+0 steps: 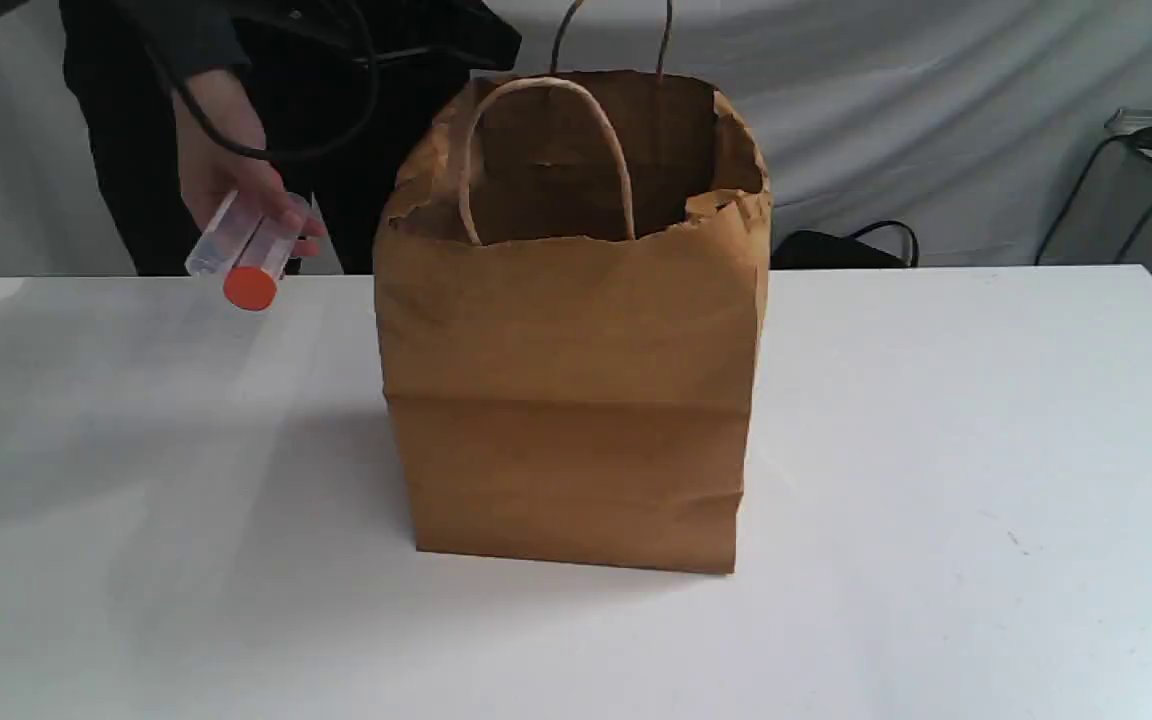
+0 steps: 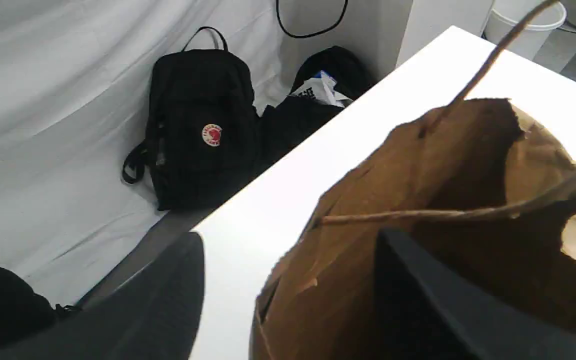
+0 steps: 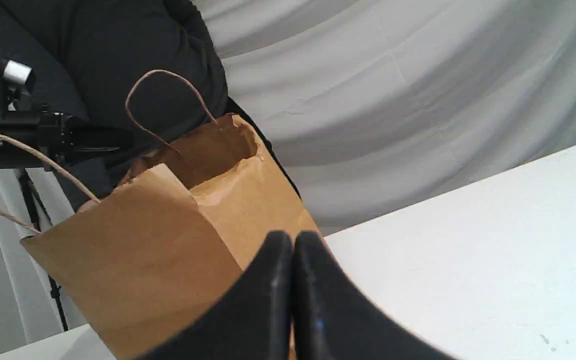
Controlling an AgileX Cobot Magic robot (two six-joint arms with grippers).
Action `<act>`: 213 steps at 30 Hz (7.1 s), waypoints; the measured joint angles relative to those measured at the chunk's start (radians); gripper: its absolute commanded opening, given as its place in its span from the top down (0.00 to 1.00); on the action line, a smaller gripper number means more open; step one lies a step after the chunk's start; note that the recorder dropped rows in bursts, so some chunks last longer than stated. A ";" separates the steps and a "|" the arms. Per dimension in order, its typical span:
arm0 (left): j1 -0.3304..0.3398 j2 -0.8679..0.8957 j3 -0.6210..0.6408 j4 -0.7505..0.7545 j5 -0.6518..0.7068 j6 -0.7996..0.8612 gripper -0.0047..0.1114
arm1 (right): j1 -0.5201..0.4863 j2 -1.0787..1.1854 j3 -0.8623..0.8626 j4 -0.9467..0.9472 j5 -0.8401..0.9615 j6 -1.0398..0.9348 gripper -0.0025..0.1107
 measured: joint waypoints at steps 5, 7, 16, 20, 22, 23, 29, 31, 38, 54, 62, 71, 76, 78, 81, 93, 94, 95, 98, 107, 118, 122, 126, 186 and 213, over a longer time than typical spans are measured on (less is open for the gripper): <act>0.000 0.027 -0.002 0.004 -0.004 0.000 0.50 | 0.000 0.000 0.000 0.000 0.000 0.000 0.98; 0.000 0.050 -0.002 0.004 -0.004 0.000 0.50 | 0.000 0.000 0.000 0.000 0.000 0.003 0.98; 0.000 0.089 -0.002 -0.005 -0.006 -0.004 0.67 | 0.000 0.000 0.000 0.000 0.000 0.003 0.98; 0.000 0.089 -0.002 -0.011 -0.009 -0.005 0.96 | 0.000 0.000 0.000 0.000 0.000 0.010 0.98; 0.000 0.089 -0.002 -0.011 -0.009 -0.005 0.96 | 0.000 0.000 0.000 0.013 -0.002 0.048 0.98; 0.000 0.089 -0.002 -0.011 -0.009 -0.005 0.96 | 0.000 0.000 0.000 0.030 -0.004 0.069 0.98; 0.000 0.089 -0.002 -0.011 -0.009 -0.013 0.96 | 0.000 0.000 -0.014 0.137 -0.026 0.149 0.98; 0.000 0.089 -0.002 -0.011 -0.009 -0.020 0.96 | 0.000 0.000 -0.062 0.137 -0.026 0.146 0.98; 0.000 0.089 -0.002 -0.011 -0.005 -0.024 0.96 | 0.000 0.089 -0.323 -0.006 -0.040 0.084 0.98; 0.000 0.089 -0.002 -0.011 -0.005 -0.028 0.96 | 0.188 0.999 -1.129 0.143 0.452 -0.618 0.98; 0.000 0.089 -0.002 -0.011 -0.005 -0.028 0.96 | 0.291 1.354 -1.413 0.244 0.873 -0.801 0.95; 0.000 0.089 -0.002 -0.011 -0.005 -0.029 0.96 | 0.291 1.474 -1.476 0.417 0.908 -0.938 0.51; 0.000 0.089 -0.002 -0.011 -0.003 -0.029 0.96 | 0.291 1.504 -1.478 0.426 0.797 -1.067 0.45; 0.000 0.089 -0.002 -0.011 -0.003 -0.029 0.96 | 0.291 1.521 -1.478 0.426 0.751 -1.084 0.45; 0.000 0.089 -0.002 -0.015 0.001 -0.029 0.96 | 0.291 1.550 -1.478 0.426 0.695 -1.125 0.45; 0.000 0.089 -0.002 -0.017 0.005 -0.029 0.96 | 0.291 1.614 -1.478 0.452 0.636 -1.162 0.97; 0.000 0.089 -0.002 -0.017 0.005 -0.029 0.96 | 0.291 1.614 -1.478 0.461 0.636 -1.162 0.98; 0.000 0.089 -0.002 -0.019 0.005 -0.029 0.96 | 0.291 1.614 -1.478 0.474 0.636 -1.162 0.98; 0.000 0.089 -0.002 -0.019 0.013 -0.030 0.96 | 0.291 1.614 -1.478 0.500 0.638 -1.162 0.98; 0.025 0.089 -0.004 0.024 0.044 -0.194 0.96 | 0.291 1.545 -1.482 0.521 0.669 -1.152 0.98; 0.053 0.089 -0.004 0.083 0.166 -0.304 0.96 | 0.291 1.476 -1.672 0.568 0.727 -1.066 0.98; 0.053 0.089 -0.004 0.081 0.192 -0.317 0.96 | 0.291 1.478 -1.684 0.571 0.754 -1.066 0.98; 0.053 0.089 -0.004 0.083 0.203 -0.317 0.96 | 0.291 1.478 -1.687 0.571 0.774 -1.062 0.98; 0.053 0.007 0.005 0.158 0.278 -0.250 0.44 | 0.291 1.476 -1.342 0.589 0.771 -1.100 0.46; 0.053 -0.110 0.005 0.354 0.300 -0.315 0.44 | 0.291 1.379 -1.338 0.544 0.712 -1.100 0.44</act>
